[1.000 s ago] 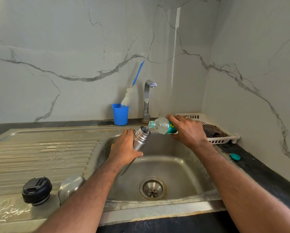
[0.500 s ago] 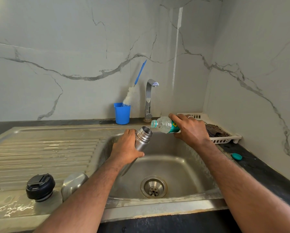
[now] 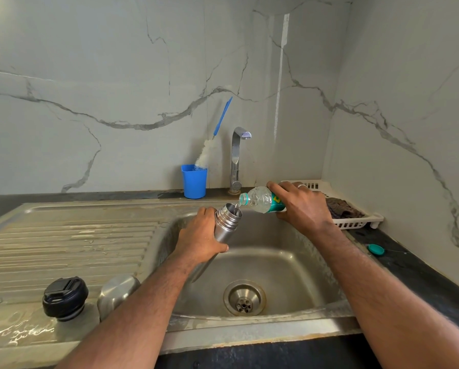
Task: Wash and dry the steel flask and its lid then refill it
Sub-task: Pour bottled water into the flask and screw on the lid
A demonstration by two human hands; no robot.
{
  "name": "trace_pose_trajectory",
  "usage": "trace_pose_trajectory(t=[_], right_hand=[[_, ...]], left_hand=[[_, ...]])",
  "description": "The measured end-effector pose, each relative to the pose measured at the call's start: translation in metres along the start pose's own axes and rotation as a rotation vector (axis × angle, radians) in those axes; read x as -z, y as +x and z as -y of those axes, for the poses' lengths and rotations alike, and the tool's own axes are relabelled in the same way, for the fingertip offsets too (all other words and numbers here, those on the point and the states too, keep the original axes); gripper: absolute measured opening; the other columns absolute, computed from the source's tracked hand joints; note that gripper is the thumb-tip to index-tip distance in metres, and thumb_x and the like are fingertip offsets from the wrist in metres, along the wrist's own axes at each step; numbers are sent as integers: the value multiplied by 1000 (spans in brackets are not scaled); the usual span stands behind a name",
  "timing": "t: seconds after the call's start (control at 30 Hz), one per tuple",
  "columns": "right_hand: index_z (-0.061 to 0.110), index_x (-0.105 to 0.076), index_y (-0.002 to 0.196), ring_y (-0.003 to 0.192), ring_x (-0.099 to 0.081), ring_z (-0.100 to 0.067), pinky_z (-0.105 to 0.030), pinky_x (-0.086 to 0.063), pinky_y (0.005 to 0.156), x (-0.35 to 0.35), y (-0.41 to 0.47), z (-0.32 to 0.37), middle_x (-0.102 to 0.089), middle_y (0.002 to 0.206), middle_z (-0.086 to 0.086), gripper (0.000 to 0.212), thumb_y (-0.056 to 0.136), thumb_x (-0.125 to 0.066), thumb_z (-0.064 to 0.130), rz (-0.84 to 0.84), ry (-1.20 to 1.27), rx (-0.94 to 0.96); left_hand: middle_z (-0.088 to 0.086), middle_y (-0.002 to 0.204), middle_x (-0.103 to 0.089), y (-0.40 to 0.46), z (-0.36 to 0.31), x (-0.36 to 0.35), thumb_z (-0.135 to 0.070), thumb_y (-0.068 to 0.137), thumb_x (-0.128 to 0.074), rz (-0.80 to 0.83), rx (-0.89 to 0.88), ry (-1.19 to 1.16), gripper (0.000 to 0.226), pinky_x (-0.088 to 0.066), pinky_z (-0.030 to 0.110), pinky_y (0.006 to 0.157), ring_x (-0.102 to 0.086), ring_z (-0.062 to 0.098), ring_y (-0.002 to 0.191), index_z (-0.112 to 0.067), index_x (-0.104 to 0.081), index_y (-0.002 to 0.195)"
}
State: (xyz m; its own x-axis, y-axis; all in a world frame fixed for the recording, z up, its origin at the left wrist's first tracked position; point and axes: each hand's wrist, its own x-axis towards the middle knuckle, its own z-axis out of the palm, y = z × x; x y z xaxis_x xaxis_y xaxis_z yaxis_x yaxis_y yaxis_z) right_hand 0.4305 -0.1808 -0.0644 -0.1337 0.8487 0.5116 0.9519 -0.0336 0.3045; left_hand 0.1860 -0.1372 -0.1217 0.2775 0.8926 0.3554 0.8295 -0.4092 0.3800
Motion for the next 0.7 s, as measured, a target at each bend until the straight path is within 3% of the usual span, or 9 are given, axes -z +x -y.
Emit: trace_pose_trajectory(t=[0.7], right_hand=[[36, -22, 147, 113, -64, -27, -44, -57, 78, 2, -1, -3, -55, 142, 2, 81, 87, -75, 44, -12, 16, -10]], left_hand=[[-5, 124, -50, 1, 1, -1, -39, 64, -93, 11, -6, 1, 85, -53, 43, 93, -54, 14, 108, -21, -45, 132]])
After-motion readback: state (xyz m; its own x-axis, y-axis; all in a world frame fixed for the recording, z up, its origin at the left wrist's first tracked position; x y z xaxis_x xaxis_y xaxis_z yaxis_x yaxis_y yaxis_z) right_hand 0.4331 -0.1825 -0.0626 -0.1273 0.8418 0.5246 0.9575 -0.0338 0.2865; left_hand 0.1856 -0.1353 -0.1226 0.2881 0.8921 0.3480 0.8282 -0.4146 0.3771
